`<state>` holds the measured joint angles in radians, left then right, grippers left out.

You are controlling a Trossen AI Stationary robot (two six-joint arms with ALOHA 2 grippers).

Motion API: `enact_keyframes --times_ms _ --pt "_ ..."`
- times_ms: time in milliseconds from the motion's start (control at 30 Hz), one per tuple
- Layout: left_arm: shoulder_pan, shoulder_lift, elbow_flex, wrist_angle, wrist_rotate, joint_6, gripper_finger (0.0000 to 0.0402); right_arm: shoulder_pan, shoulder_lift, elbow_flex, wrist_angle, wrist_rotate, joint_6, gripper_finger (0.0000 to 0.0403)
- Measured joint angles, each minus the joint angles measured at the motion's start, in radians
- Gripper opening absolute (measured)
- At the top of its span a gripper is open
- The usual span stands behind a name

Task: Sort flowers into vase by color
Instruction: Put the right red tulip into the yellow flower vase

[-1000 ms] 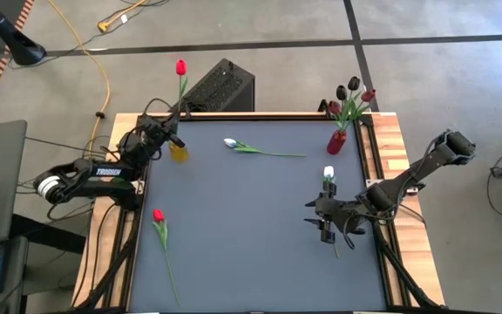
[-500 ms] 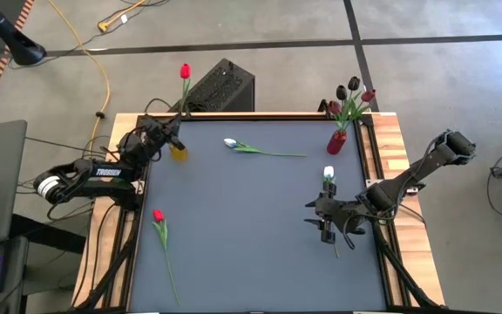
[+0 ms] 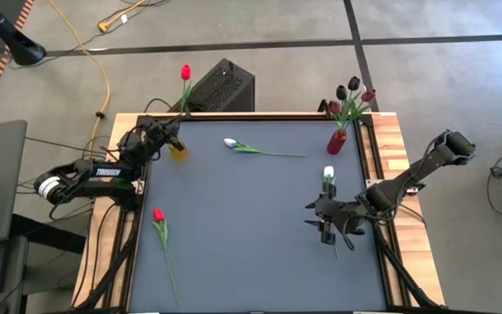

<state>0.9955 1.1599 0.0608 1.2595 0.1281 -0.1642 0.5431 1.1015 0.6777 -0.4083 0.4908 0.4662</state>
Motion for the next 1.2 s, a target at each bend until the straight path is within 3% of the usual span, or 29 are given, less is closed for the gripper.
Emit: enact_keyframes --times_ms 167,467,633,1033,1200 --pt "0.000 0.000 0.000 0.001 -0.002 -0.004 0.0014 0.000 0.000 0.000 0.001 0.000 -0.001 0.0238" --pt "0.000 -0.001 0.000 -0.005 0.028 -0.007 0.0108 0.000 0.000 0.000 0.000 -0.001 -0.003 0.0238" --pt "0.000 -0.007 0.000 -0.013 0.056 -0.037 0.0142 0.000 0.000 0.000 0.000 -0.019 -0.003 0.0238" --pt "0.000 -0.156 0.000 -0.075 0.062 0.001 0.0149 0.000 0.000 0.000 0.000 -0.025 -0.003 0.0238" --pt "-0.036 -0.277 0.059 -0.357 -0.010 0.077 0.0149 0.000 0.000 0.000 0.000 -0.025 -0.003 0.0238"
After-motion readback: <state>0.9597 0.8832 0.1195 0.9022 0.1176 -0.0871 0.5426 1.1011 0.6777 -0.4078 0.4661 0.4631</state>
